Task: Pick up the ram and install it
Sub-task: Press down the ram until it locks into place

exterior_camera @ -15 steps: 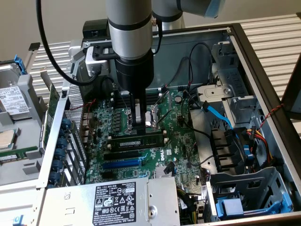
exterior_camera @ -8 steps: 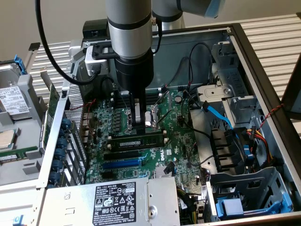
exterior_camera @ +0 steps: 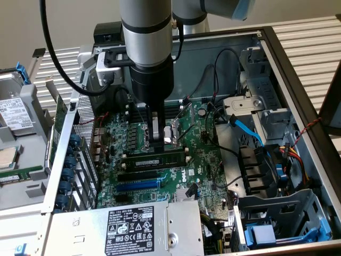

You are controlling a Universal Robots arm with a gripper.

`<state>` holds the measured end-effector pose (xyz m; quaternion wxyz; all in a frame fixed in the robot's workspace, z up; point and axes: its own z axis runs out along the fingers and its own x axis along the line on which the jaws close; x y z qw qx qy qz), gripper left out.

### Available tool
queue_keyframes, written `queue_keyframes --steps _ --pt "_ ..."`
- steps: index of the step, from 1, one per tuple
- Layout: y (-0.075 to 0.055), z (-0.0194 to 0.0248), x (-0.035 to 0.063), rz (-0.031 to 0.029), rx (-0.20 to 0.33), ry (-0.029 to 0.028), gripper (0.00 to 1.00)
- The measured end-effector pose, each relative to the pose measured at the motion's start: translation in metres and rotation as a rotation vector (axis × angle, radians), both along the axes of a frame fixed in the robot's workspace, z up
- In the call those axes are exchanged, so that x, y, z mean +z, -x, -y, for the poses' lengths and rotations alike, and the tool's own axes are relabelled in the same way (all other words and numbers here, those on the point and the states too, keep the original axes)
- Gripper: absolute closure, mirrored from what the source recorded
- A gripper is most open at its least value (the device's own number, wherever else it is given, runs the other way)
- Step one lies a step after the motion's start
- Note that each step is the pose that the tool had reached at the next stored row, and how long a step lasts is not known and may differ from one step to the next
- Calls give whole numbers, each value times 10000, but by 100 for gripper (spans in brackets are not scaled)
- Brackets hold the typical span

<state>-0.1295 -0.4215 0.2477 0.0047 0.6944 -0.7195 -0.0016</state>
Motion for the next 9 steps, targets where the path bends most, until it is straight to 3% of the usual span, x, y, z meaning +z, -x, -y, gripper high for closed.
queue_keyframes --steps 6,9 --pt "0 -23 0 -281 0 68 80" --pt "-1 -62 0 -302 0 80 80"
